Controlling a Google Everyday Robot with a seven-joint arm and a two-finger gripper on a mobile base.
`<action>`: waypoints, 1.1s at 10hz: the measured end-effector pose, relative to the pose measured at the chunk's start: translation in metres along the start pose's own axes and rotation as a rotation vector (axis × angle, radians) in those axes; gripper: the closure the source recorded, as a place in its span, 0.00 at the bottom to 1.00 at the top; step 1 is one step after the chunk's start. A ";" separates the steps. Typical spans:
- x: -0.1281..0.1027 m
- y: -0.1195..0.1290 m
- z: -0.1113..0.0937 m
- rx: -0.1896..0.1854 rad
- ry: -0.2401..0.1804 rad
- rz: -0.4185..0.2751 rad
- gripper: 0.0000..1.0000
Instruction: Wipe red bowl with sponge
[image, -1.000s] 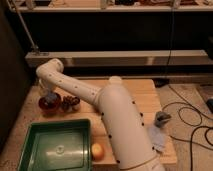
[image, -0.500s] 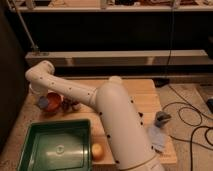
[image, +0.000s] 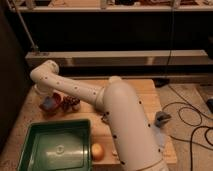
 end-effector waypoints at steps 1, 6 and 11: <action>-0.001 0.007 0.000 -0.013 -0.005 0.013 1.00; 0.018 0.025 0.005 -0.043 0.005 0.045 1.00; 0.037 0.003 0.020 -0.027 0.010 0.013 1.00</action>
